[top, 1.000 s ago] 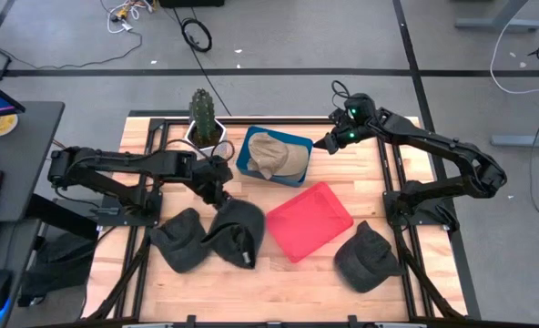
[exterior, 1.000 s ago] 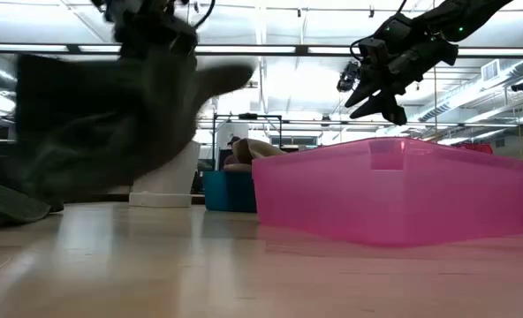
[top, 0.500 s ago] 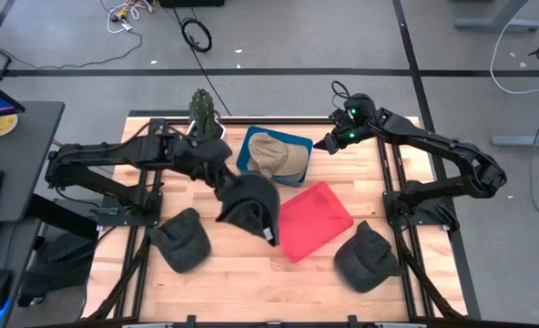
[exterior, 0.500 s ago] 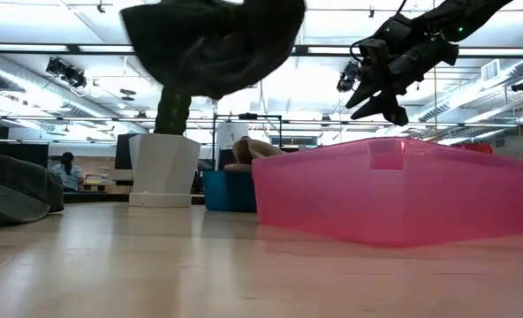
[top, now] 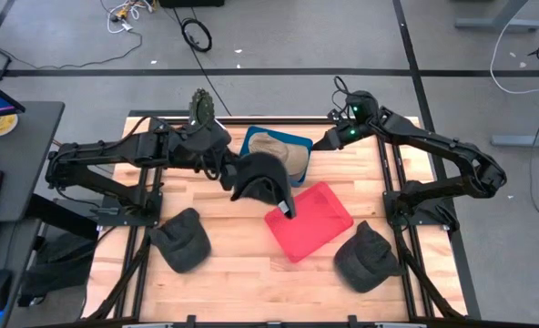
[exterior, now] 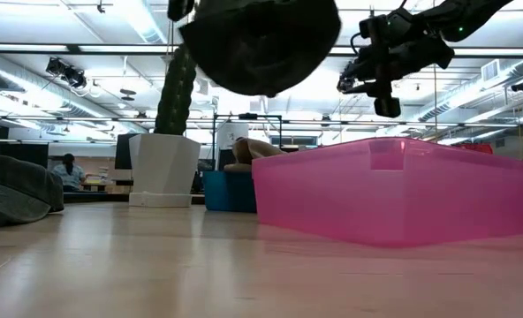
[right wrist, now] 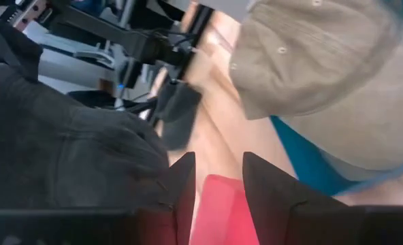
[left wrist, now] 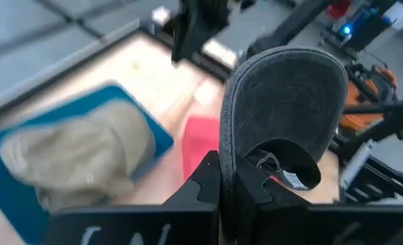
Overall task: Pick & Place hat
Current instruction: Put the middle black cap into the red bin
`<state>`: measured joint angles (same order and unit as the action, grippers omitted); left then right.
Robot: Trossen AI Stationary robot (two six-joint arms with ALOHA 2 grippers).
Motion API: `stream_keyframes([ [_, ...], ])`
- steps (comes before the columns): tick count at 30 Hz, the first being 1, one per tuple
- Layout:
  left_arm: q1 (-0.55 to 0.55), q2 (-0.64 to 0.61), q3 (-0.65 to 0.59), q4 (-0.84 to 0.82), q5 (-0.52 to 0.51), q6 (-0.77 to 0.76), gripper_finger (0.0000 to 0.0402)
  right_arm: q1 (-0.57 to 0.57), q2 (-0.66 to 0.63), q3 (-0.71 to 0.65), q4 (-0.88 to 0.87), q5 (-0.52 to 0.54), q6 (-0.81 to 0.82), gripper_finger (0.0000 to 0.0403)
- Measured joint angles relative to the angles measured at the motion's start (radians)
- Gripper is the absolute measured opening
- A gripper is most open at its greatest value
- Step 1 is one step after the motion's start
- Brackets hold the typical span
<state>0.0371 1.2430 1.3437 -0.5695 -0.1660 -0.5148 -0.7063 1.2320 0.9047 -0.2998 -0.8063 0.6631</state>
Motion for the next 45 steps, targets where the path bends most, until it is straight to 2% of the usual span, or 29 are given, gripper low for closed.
stream_keyframes([
  [7,-0.002,0.000,0.000,0.152,-0.119,0.210,0.0010,0.000,0.000,0.000,0.024,-0.025,0.045,0.0125],
  [13,-0.013,0.000,0.000,0.327,-0.200,0.528,0.0010,-0.007,0.000,0.000,0.023,-0.025,0.063,0.0125],
  [19,-0.031,0.000,0.000,0.461,-0.449,0.903,0.0010,-0.014,0.000,0.000,0.023,-0.025,0.084,0.0125],
  [23,-0.030,0.000,0.000,0.537,-0.625,1.091,0.0010,-0.014,0.000,0.000,0.030,-0.024,0.118,0.0125],
  [27,-0.030,0.000,0.000,0.630,-0.734,1.308,0.0010,-0.013,0.000,0.000,0.104,-0.024,0.204,0.0125],
  [33,-0.030,0.016,0.000,0.770,-0.767,1.658,0.0010,0.009,0.000,0.000,0.361,-0.025,0.399,0.0125],
  [39,-0.030,0.097,0.000,0.880,-0.783,2.055,0.0010,0.034,0.000,0.000,0.692,-0.021,0.664,0.0128],
  [43,-0.028,0.175,-0.001,0.982,-0.786,2.266,0.0010,0.057,-0.001,0.000,0.826,0.031,0.808,0.0149],
  [45,-0.027,0.203,-0.001,1.024,-0.784,2.307,0.0010,0.071,-0.001,0.000,0.878,0.076,0.862,0.0170],
])
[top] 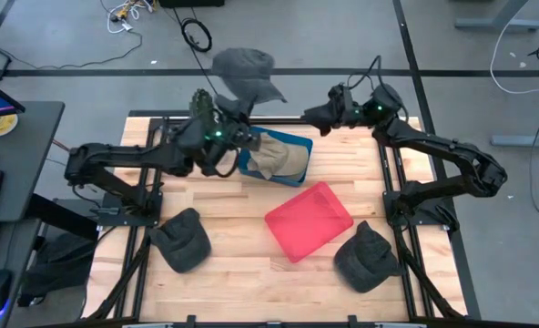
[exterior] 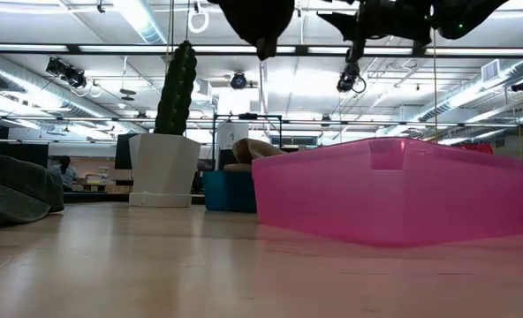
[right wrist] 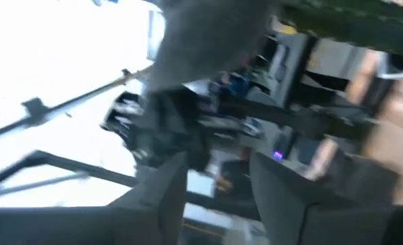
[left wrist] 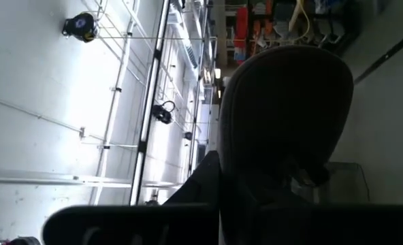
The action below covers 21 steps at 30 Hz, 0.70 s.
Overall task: Pick & Place hat
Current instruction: Put the middle black cap into the red bin
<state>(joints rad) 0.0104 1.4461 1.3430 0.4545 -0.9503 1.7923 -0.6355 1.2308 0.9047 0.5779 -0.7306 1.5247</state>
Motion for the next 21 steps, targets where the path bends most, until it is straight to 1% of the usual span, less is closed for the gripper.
stream_keyframes([
  [5,0.016,0.039,0.000,0.013,-0.001,0.000,0.0010,0.047,0.000,0.000,0.128,0.145,0.135,0.0244],
  [7,0.023,0.045,0.000,0.011,0.000,0.000,0.0010,0.068,0.000,0.000,0.166,0.185,0.195,0.0277],
  [10,0.028,0.045,0.000,0.019,0.011,0.001,0.0010,0.100,0.000,0.000,0.188,0.238,0.283,0.0319],
  [12,0.032,0.047,0.000,0.023,0.019,0.001,0.0010,0.127,0.000,0.000,0.186,0.271,0.327,0.0340],
  [16,0.033,0.048,0.000,0.026,0.037,0.001,0.0010,0.188,0.009,0.000,0.184,0.370,0.369,0.0361],
  [18,0.033,0.048,0.000,0.025,0.059,0.001,0.0010,0.203,0.016,0.000,0.186,0.433,0.394,0.0361],
  [21,0.032,0.048,0.000,0.024,0.087,0.002,0.0010,0.216,0.031,0.000,0.193,0.494,0.415,0.0353],
])
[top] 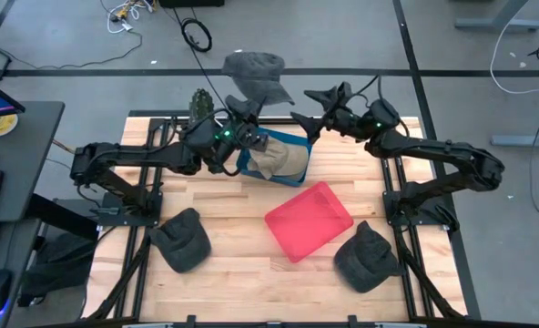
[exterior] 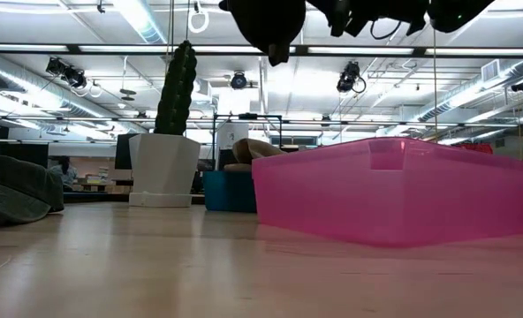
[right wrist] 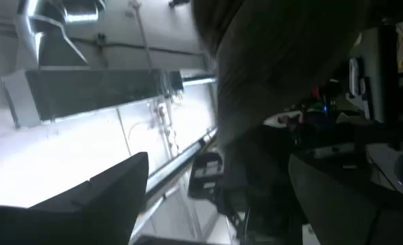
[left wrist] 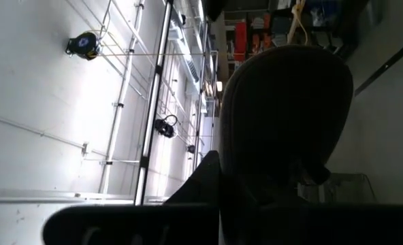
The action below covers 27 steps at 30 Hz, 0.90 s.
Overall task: Pick & Place hat
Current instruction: Put the middle black cap into the red bin
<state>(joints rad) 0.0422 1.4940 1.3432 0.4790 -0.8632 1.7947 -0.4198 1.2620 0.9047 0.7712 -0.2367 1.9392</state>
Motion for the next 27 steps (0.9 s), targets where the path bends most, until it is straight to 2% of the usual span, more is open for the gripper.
stream_keyframes([
  [5,0.000,0.000,0.000,-0.005,0.004,-0.001,0.0010,0.006,0.029,0.000,0.022,0.044,0.044,0.0321],
  [13,0.000,0.010,0.000,-0.006,0.023,-0.002,0.0010,0.006,0.090,0.000,0.126,0.101,0.125,0.0247],
  [22,0.000,0.054,0.000,-0.014,0.036,-0.011,0.0010,0.012,0.100,0.000,0.124,0.115,0.120,0.0168],
  [27,0.001,0.062,0.001,-0.008,0.036,-0.032,0.0010,0.012,0.101,0.000,0.122,0.114,0.054,0.0111],
])
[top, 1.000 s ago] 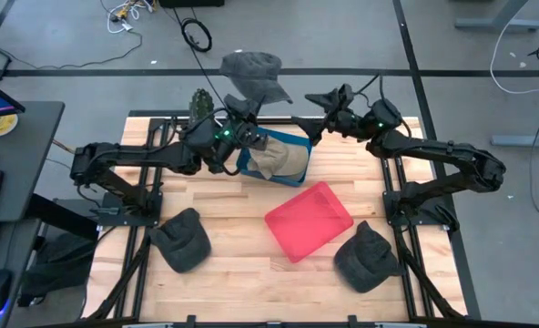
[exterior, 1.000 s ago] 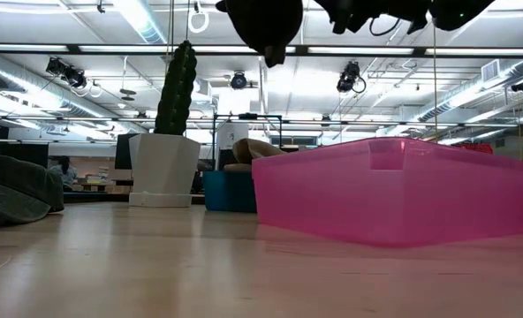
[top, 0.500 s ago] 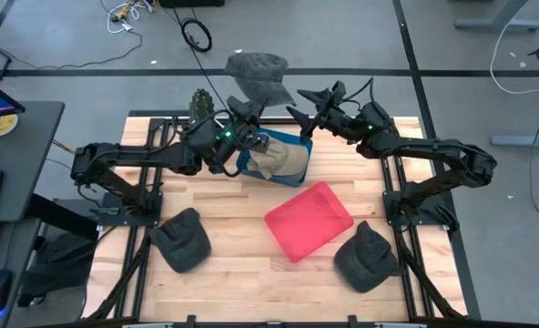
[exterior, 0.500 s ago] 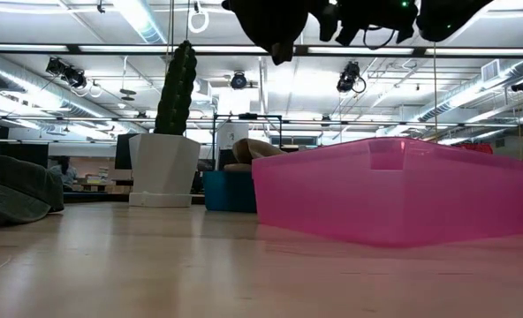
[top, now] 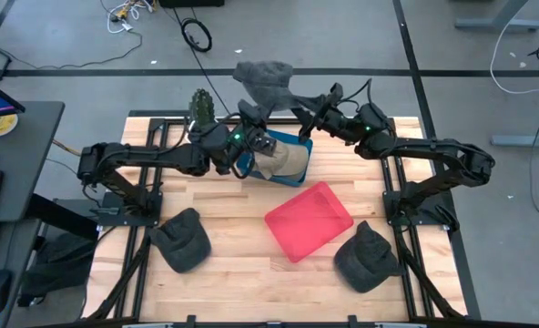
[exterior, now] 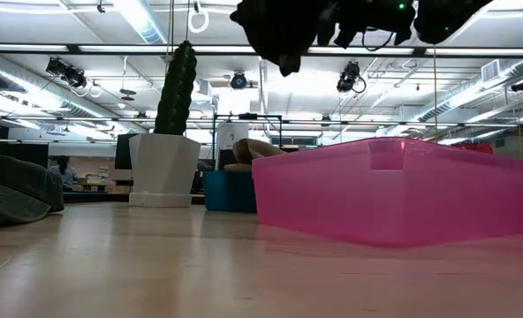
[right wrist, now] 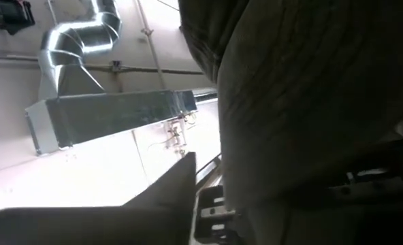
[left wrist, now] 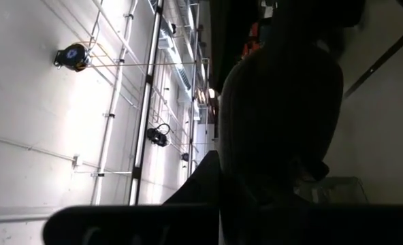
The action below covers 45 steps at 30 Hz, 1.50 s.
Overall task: Pick & Place hat
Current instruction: Put the middle black cap into the red bin
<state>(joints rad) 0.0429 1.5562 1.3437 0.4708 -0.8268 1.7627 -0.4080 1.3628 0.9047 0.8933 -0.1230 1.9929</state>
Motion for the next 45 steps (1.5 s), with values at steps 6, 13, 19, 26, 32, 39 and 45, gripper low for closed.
stream_keyframes([
  [6,0.000,0.000,0.000,-0.001,0.001,-0.026,0.0020,0.000,0.000,0.000,0.004,-0.012,-0.081,0.0015],
  [13,-0.012,0.000,0.000,-0.006,-0.010,-0.116,0.0033,-0.012,-0.001,0.000,0.002,-0.032,-0.164,0.0008],
  [19,-0.040,0.001,-0.001,-0.009,-0.071,-0.201,0.0067,-0.044,-0.001,0.000,0.002,-0.058,-0.220,0.0007],
  [26,-0.089,0.000,-0.001,-0.004,-0.157,-0.277,0.0106,-0.119,-0.001,0.000,0.004,-0.102,-0.272,0.0006],
  [32,-0.126,0.000,-0.001,-0.003,-0.339,-0.404,0.0118,-0.241,-0.001,0.000,0.057,-0.397,-0.279,0.0006],
  [39,-0.164,-0.004,-0.001,-0.006,-0.454,-0.642,0.0119,-0.362,-0.014,0.000,0.060,-0.867,-0.328,0.0006],
  [45,-0.204,-0.030,-0.001,-0.006,-0.485,-0.796,0.0119,-0.401,-0.042,0.000,0.210,-0.913,-0.420,0.0006],
])
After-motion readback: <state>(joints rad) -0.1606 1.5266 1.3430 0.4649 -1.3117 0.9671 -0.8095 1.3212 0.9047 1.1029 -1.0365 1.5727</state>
